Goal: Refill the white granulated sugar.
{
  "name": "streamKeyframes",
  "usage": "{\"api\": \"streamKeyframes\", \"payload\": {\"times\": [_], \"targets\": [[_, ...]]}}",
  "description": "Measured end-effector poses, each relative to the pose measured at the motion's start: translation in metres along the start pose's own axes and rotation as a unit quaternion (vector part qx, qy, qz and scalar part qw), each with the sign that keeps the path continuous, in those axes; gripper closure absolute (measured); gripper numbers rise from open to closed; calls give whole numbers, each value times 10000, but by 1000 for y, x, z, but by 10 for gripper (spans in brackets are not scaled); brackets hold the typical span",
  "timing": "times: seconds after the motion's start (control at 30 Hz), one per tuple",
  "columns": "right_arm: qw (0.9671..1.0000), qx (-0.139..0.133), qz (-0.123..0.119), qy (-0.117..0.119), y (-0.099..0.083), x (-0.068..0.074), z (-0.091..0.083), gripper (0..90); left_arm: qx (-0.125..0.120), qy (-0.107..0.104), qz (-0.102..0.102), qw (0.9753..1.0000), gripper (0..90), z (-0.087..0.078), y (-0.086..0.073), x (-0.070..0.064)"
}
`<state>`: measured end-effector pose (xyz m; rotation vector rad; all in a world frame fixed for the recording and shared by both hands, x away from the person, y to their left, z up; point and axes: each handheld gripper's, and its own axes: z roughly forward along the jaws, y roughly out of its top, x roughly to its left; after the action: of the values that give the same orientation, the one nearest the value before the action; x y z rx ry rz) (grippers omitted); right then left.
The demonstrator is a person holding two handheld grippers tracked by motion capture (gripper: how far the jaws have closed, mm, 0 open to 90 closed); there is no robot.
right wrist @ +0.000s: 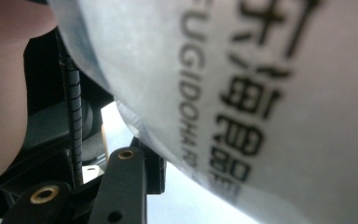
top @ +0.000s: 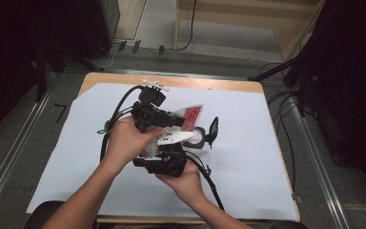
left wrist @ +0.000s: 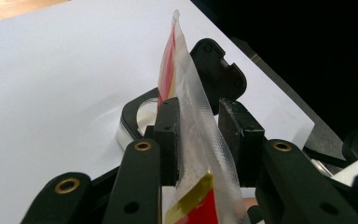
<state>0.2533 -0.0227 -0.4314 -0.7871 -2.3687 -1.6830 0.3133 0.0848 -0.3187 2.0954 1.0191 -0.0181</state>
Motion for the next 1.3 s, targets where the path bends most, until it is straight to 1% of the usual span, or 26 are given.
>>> {"api": "streamKeyframes", "payload": {"times": [0.1, 0.2, 0.67, 0.93, 1.1, 1.3], "targets": [[10000, 13, -11, -5, 0, -1, 0, 623, 7, -18, -43, 10000, 704, 1, 0, 1], [10000, 21, -19, -8, 0, -1, 0, 623, 10, -10, -21, 10000, 705, 1, 0, 1], [10000, 47, -6, 22, 0, -1, 0, 622, 10, -13, -31, 10000, 705, 1, 1, 1], [10000, 53, 5, 47, 1, -1, 0, 596, 18, -39, -23, 10000, 706, 1, 1, 2], [10000, 64, -13, 23, 1, -1, 1, 614, 9, -19, -7, 10000, 707, 1, 1, 2], [10000, 66, -51, 17, 0, -1, 1, 612, 4, -35, 4, 10000, 707, 1, 0, 2]]}}
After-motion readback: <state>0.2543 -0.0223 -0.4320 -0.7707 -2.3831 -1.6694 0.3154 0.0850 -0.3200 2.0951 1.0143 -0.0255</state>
